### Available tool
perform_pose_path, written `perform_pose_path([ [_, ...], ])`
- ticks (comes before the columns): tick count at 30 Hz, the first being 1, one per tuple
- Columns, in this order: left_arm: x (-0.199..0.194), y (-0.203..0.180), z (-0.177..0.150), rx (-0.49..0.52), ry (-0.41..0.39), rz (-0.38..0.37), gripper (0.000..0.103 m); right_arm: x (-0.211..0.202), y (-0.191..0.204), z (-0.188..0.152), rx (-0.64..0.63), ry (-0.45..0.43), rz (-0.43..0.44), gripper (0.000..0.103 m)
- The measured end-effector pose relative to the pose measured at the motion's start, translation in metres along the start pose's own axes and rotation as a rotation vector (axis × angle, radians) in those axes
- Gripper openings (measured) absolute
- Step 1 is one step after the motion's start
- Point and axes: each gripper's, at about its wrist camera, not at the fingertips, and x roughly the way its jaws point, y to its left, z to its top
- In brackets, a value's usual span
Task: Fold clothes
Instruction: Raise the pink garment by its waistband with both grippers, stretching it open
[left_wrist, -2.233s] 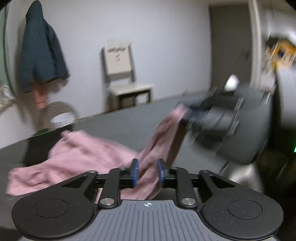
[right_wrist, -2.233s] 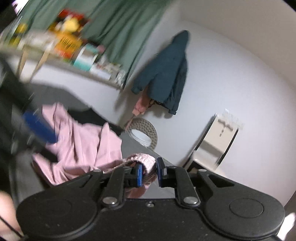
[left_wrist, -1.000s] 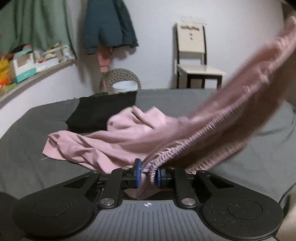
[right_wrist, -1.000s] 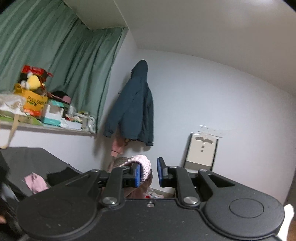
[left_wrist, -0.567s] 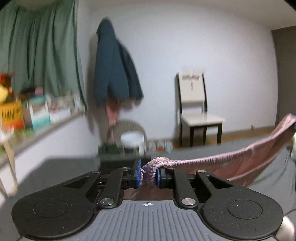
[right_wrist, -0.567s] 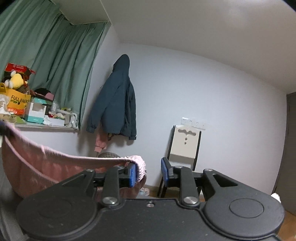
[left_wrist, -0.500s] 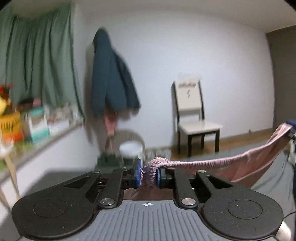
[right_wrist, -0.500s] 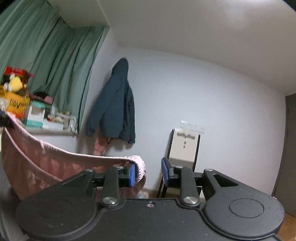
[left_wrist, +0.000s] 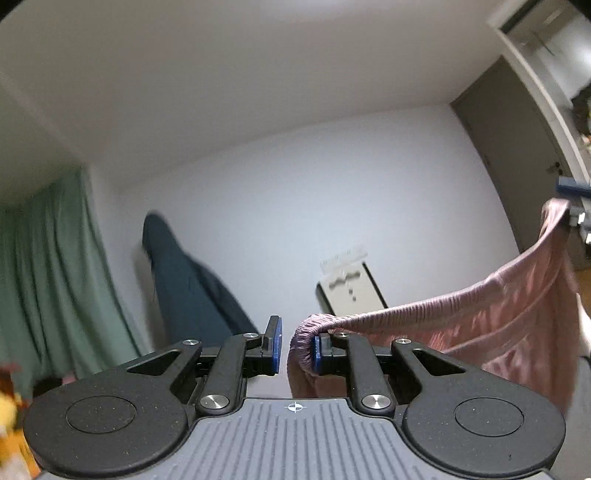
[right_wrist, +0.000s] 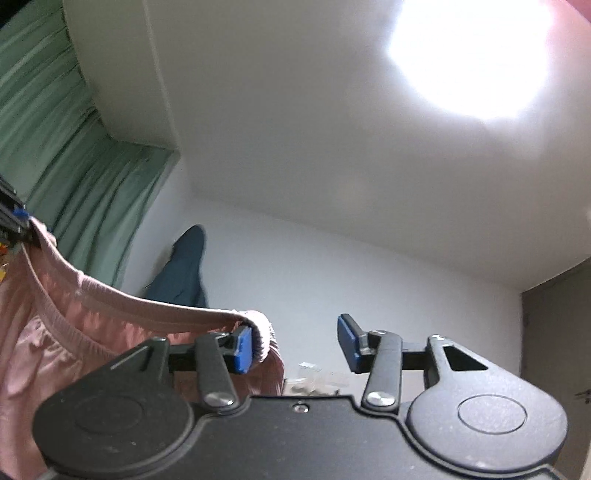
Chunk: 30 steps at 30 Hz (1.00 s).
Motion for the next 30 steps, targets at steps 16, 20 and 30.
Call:
perform_pose_path([
  [16, 0.190, -0.069, -0.005, 0.257, 0.168, -0.070, 0.017, 0.100, -0.048, -0.055, 0.118, 0.278, -0.083, 0.049],
  [20, 0.217, -0.091, 0.024, 0.454, 0.013, 0.105, 0.017, 0.111, -0.060, -0.054, 0.222, 0.250, -0.136, 0.050],
  [30, 0.174, -0.147, -0.042, 0.633, -0.039, 0.007, 0.017, 0.067, -0.068, -0.143, 0.479, 0.457, -0.211, 0.054],
])
